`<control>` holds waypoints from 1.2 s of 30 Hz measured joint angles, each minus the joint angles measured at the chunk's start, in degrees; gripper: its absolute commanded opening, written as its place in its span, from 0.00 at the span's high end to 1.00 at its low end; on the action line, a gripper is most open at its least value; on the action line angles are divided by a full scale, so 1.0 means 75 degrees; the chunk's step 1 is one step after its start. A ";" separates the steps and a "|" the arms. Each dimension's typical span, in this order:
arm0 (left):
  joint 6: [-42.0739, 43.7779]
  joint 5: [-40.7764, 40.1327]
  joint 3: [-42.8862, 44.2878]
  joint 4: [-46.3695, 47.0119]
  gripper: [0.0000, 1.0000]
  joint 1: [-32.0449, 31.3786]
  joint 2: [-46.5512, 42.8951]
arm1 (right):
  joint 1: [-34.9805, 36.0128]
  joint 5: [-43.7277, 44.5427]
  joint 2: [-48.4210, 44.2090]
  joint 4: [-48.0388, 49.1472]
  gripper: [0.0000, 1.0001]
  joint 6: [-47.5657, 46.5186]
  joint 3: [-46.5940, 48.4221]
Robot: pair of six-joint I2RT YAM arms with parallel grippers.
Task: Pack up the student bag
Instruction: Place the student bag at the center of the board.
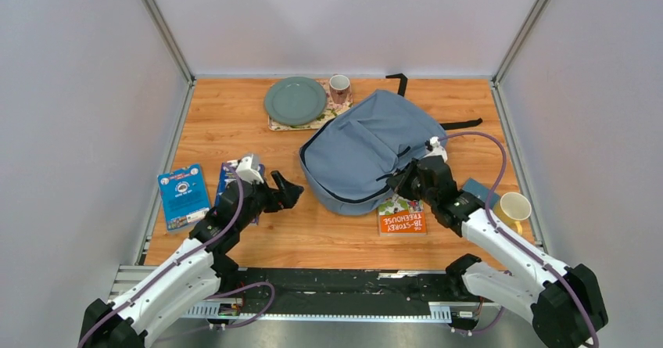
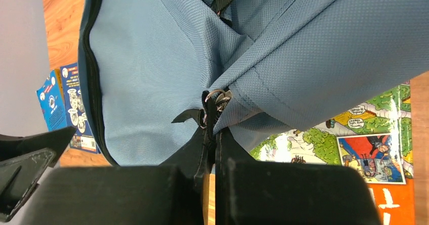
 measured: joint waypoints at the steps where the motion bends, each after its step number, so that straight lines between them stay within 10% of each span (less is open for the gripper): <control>1: -0.0163 0.0079 -0.0079 0.0052 0.01 0.0000 -0.0067 | 0.0035 0.0047 -0.0009 0.0029 1.00 0.0079 -0.0085; 18: -0.1842 0.0635 -0.0991 0.1810 0.01 -0.0417 0.0487 | 0.1501 0.0647 0.0248 0.1087 0.98 0.1087 -0.0764; 23: -0.1786 0.0729 -0.0440 0.1906 0.06 -0.0417 0.1463 | 0.1807 0.0656 0.0067 0.1215 0.74 0.1268 -0.1046; 30: -0.1728 0.0898 -0.0315 0.2092 0.79 -0.0423 0.2515 | 0.2145 0.0440 -0.0405 0.1055 0.32 0.1384 -0.1061; 36: -0.1425 0.0799 -0.0411 0.2057 0.88 -0.0423 0.2486 | 0.2171 0.1081 -0.2022 -0.0125 0.19 0.1440 -0.1058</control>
